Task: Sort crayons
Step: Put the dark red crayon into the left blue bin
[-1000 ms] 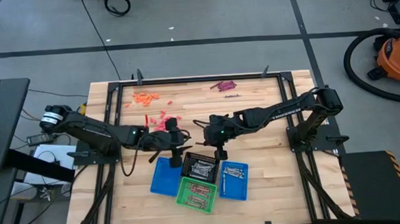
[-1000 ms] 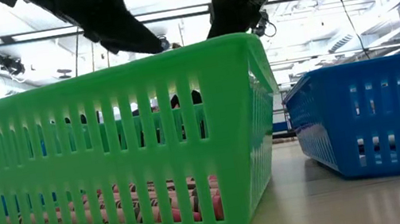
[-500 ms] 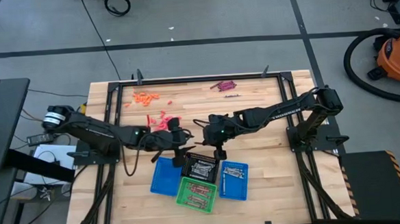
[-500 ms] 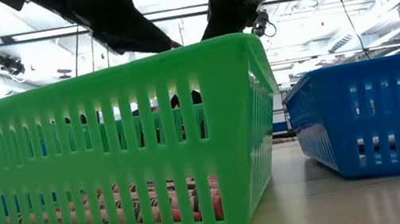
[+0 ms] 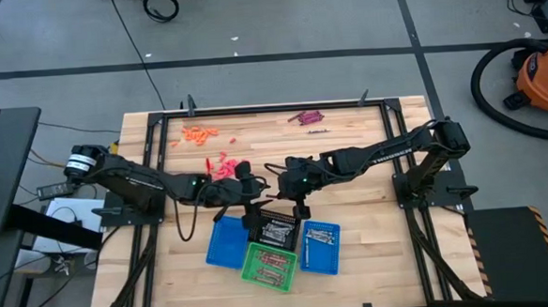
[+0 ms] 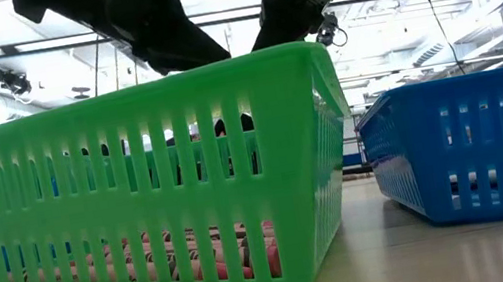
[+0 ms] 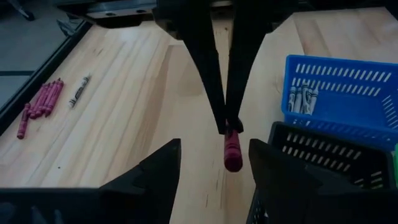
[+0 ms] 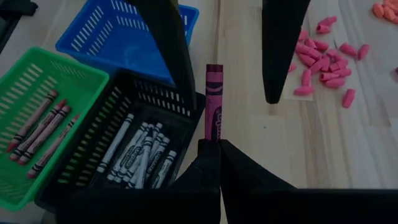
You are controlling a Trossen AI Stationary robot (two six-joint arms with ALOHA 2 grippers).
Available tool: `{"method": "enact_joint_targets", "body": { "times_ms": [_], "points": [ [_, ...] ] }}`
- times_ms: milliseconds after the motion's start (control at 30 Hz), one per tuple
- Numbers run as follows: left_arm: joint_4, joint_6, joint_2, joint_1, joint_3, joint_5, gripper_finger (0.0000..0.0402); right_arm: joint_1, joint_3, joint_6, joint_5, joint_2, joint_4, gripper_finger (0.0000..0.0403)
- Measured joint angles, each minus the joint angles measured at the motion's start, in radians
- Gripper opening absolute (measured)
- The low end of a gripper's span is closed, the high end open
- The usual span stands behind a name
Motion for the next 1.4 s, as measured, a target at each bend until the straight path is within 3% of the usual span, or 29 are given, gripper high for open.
{"method": "enact_joint_targets", "body": {
  "times_ms": [300,533,833,1233,1400],
  "points": [
    [0.023,0.0,0.006,0.006,0.0,0.0,0.016,0.0,0.0,-0.002,0.0,0.0,0.0,0.0007],
    [0.024,-0.006,0.006,0.032,0.0,0.058,0.0105,0.0,0.0,-0.002,0.002,0.0,0.0,0.0007],
    [0.019,0.004,0.006,0.032,0.0,0.06,0.0027,-0.001,0.0,-0.003,0.015,0.0,-0.002,0.0008],
    [-0.012,0.016,0.006,0.033,0.0,0.046,0.0034,0.0,0.0,0.002,0.03,-0.032,-0.006,0.0081],
    [-0.071,-0.011,-0.013,0.031,0.0,0.058,0.0035,0.001,0.0,0.027,0.076,-0.052,-0.088,0.0101]
  ]
}}
